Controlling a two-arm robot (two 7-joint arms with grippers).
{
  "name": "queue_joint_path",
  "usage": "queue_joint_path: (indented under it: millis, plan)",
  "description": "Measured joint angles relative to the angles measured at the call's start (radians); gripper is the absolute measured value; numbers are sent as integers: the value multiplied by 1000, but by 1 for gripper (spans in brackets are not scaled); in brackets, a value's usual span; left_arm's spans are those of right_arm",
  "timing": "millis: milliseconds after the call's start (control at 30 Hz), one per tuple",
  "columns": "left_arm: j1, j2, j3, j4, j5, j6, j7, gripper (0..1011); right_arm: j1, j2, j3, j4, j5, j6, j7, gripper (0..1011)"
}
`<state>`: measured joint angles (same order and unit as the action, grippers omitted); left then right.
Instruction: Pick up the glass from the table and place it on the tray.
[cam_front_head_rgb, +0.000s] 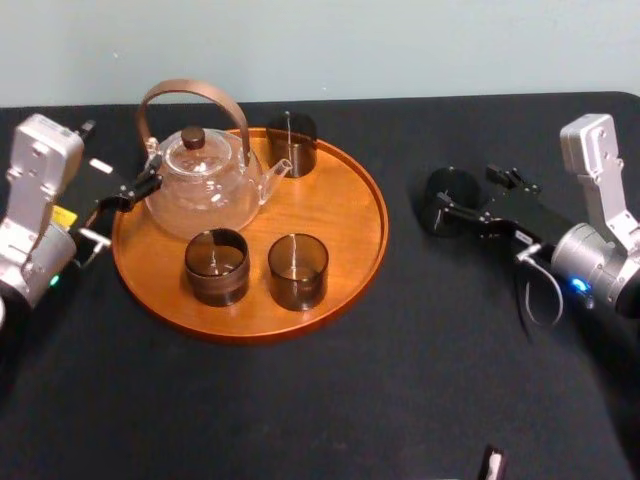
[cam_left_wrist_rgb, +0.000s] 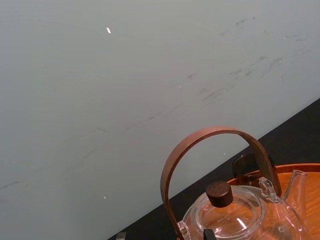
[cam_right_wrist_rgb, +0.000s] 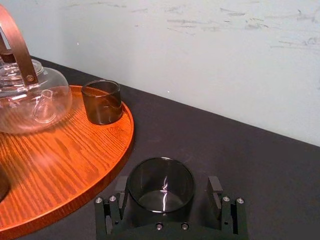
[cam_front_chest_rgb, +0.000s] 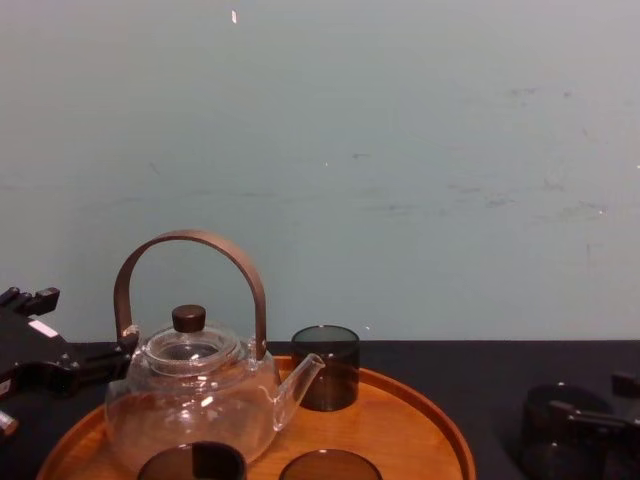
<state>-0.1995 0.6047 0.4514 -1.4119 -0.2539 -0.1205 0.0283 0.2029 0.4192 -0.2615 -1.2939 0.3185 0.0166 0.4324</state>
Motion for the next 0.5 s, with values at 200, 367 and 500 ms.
queue_joint_path:
  millis: [200,367,500]
  plan:
    - [0,0,0,0,0,0,0,1001,29,-9,-15,30,-5,-5,7,1002]
    - [0,0,0,0,0,0,0,1001,50,-18,-28,59,-8,-8,13,1002]
    - [0,0,0,0,0,0,0,1001,59,-22,-34,74,-9,-8,16,1002]
